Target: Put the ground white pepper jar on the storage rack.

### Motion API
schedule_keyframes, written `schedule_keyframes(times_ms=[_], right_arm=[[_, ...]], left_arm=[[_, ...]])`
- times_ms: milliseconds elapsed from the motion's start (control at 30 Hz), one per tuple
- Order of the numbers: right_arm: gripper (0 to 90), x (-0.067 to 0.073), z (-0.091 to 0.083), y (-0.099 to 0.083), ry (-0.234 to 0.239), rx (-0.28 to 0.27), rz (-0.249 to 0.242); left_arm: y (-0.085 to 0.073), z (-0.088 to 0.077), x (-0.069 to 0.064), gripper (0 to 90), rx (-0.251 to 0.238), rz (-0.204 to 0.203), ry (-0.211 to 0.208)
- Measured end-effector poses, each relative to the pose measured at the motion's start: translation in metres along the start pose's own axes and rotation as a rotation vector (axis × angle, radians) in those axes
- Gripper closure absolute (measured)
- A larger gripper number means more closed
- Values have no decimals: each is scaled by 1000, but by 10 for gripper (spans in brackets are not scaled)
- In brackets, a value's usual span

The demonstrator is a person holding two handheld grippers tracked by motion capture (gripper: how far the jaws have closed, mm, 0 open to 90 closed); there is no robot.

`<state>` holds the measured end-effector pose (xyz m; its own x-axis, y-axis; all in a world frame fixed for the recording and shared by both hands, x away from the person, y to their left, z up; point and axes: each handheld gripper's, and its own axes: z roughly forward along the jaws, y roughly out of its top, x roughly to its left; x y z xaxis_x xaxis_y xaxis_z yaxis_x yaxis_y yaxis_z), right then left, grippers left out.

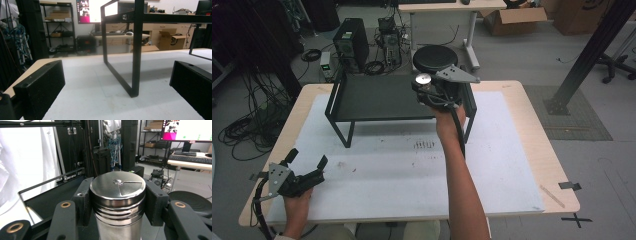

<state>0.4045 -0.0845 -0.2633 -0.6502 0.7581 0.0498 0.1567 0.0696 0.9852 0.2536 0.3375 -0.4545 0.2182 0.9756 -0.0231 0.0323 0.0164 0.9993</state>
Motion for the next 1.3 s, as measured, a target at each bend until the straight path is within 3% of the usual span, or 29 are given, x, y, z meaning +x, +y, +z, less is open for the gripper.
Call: schedule_keyframes(times_ms=[267, 633, 1100, 1300], right_arm=[[484, -9, 28, 2, -29, 21, 11], [484, -15, 54, -4, -43, 62, 27], [484, -25, 68, -12, -49, 136, 74], [484, -23, 71, -14, -35, 169, 63]], left_arm=[[0, 0, 0, 2, -1, -1, 0], [0, 0, 0, 3, 1, 2, 0], [0, 0, 0, 3, 2, 1, 0], [0, 0, 0, 3, 2, 1, 0]])
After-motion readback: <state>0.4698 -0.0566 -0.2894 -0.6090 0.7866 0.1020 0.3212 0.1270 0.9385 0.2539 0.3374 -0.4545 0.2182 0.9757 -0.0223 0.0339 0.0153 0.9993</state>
